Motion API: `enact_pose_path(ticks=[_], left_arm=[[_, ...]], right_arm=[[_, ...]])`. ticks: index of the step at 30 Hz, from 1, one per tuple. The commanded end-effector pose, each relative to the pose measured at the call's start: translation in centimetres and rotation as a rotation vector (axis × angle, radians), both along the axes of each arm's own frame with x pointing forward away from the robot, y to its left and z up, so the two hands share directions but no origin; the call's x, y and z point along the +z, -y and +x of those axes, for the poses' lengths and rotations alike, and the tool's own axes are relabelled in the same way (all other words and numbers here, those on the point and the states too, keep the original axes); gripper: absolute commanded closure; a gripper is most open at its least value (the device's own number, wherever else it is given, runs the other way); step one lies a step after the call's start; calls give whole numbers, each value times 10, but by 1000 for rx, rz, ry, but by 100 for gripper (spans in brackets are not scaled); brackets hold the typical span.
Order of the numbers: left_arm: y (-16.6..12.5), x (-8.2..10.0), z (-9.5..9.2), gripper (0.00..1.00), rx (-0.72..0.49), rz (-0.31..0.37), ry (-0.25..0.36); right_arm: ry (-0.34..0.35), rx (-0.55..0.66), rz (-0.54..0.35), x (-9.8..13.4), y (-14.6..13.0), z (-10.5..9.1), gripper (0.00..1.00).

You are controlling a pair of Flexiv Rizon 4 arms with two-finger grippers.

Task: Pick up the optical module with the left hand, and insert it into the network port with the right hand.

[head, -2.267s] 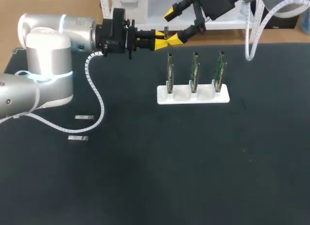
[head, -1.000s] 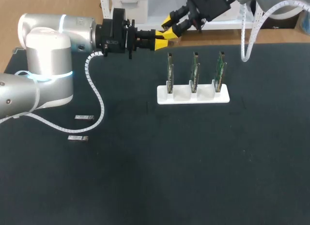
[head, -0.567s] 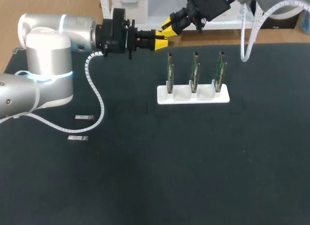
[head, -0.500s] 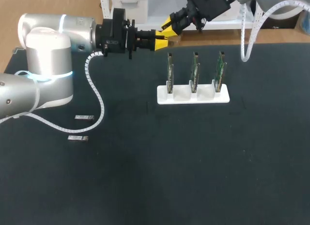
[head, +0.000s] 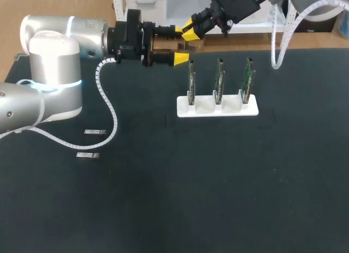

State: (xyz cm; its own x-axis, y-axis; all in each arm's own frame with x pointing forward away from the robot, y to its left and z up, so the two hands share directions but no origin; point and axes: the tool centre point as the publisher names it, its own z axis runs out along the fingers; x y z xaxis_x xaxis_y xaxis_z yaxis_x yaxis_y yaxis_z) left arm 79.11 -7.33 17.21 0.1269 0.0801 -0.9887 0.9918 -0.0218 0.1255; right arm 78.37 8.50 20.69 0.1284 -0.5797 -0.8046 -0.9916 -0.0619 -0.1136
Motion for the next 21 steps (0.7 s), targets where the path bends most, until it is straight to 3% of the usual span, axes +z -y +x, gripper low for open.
enact_pose_path(ticks=[1,7,21], left_arm=[[0,0,1,0,-2,4,-1],[0,0,0,0,8,36,-24],[-20,2,-16,0,69,188,-102]], right_arm=[[2,-1,4,0,1,-2,100],[3,-1,6,0,1,-3,100],[10,2,11,3,3,-5,100]])
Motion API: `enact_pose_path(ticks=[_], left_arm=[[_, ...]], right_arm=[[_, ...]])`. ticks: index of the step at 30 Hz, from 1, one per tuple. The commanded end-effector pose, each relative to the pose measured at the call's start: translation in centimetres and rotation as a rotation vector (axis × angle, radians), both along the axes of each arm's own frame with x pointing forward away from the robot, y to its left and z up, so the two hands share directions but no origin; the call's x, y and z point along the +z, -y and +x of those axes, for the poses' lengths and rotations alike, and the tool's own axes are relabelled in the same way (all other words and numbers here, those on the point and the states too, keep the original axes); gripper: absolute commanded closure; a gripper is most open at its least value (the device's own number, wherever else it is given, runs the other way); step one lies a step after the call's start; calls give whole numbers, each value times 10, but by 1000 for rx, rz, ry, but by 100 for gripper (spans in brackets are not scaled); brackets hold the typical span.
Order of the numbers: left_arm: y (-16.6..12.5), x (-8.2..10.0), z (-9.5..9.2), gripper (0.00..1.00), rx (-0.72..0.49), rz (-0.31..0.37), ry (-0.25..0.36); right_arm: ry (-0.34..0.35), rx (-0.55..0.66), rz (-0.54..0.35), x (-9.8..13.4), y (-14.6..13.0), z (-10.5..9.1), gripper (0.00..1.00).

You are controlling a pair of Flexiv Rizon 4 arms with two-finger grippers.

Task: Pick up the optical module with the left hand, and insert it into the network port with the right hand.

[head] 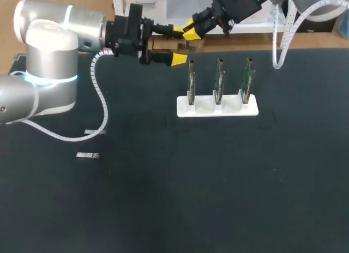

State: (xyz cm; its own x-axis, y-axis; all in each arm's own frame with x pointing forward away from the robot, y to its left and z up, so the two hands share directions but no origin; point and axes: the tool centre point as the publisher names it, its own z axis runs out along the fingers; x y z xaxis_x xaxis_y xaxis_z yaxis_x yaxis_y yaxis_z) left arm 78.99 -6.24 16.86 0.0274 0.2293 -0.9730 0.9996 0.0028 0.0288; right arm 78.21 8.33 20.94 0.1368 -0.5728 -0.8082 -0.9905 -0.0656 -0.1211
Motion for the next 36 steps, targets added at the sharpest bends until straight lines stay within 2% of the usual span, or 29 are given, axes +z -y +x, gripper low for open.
enact_pose_path(ticks=[1,9,13,17,23,28,36], left_arm=[[-12,6,-17,0,34,48,-9],[-20,0,-31,0,58,113,-54],[-20,-2,-32,0,55,147,-66],[-19,-1,-30,0,38,214,-70],[-25,0,-26,0,35,232,-77],[-32,-1,-27,0,40,269,-101],[-38,-5,-28,0,63,292,-132]], right_arm=[[3,-2,4,1,2,-3,100],[4,-2,8,1,2,-4,100],[4,-1,10,2,3,-6,100],[3,1,14,2,3,-6,100],[4,3,17,3,3,-6,100],[5,4,20,4,3,-6,100],[6,4,22,4,4,-6,100]])
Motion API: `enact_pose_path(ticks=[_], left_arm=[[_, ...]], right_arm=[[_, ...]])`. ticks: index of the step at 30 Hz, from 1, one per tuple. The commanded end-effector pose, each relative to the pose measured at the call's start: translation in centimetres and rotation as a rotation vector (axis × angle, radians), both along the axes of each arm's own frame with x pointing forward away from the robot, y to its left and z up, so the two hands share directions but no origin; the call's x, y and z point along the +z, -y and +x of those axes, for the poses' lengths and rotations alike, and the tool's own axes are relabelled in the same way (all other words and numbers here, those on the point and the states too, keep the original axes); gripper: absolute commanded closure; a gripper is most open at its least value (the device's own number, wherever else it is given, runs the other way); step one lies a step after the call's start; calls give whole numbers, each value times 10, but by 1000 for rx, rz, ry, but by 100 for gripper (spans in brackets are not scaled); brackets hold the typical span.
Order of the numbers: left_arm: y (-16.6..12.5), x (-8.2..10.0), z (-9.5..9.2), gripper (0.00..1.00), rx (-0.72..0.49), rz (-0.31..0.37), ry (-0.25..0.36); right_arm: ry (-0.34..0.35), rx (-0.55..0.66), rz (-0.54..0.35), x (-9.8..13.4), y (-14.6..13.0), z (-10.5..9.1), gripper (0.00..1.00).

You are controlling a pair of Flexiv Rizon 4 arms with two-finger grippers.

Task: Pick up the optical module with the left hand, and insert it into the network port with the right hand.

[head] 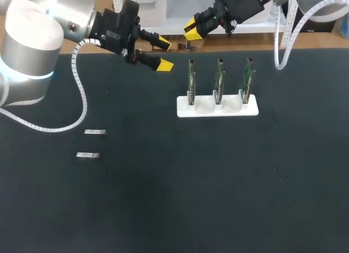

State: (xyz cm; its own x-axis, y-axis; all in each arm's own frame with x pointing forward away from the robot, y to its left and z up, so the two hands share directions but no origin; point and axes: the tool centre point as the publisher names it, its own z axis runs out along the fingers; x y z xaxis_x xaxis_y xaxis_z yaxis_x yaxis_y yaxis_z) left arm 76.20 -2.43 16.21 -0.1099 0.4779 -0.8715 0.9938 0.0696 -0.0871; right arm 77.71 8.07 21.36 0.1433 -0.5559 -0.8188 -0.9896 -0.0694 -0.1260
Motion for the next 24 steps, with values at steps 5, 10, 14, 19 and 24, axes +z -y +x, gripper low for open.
enact_pose_path(ticks=[5,10,14,19,24], left_arm=[[6,-2,2,0,-2,91,-19],[10,-6,2,0,-6,149,-27],[12,-9,2,0,-7,167,-22],[12,-12,0,0,-10,192,1],[9,-13,0,0,-2,191,16]], right_arm=[[3,-4,3,0,1,-1,100],[5,-5,3,0,2,-1,100],[5,-5,2,0,2,-1,100],[6,-3,3,1,2,-1,100],[9,-1,4,2,2,-2,100]])
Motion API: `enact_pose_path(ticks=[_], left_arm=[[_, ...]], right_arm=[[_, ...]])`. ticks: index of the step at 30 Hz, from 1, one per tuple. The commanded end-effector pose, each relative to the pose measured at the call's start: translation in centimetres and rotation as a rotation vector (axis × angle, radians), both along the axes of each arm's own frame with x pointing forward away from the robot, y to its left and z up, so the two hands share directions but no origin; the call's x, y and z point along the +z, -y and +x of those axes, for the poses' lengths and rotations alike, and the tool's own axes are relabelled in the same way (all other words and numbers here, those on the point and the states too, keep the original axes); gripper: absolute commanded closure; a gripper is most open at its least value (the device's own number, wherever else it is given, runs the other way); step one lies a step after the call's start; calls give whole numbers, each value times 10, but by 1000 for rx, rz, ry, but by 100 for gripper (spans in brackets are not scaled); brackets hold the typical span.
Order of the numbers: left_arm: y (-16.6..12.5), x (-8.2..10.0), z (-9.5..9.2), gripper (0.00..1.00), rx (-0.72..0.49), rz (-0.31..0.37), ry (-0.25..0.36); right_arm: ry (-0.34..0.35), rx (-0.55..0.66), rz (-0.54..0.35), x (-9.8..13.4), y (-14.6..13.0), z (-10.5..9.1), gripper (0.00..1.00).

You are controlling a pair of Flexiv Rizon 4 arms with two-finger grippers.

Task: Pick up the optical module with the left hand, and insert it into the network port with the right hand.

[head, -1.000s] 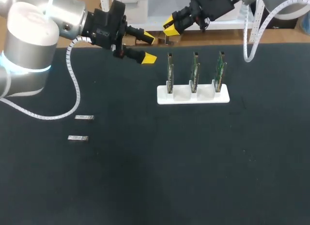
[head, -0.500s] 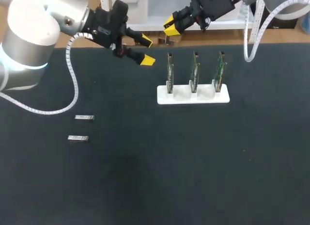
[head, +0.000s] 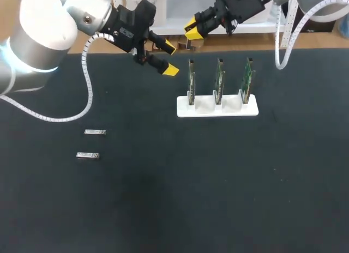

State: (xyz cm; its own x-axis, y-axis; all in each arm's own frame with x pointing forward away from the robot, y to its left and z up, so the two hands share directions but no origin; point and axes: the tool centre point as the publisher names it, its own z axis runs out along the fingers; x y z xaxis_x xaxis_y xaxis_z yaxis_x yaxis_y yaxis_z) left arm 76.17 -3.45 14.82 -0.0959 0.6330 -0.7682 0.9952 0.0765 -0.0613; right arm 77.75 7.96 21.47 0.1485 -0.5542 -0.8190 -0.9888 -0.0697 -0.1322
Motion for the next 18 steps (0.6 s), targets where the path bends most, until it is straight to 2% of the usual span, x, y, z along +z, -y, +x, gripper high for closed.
enact_pose_path(ticks=[1,18], left_arm=[[-1,2,1,0,5,3,7],[-2,4,11,0,6,4,15]], right_arm=[[3,-1,2,1,1,-2,100],[3,-2,-1,1,1,-2,100]])
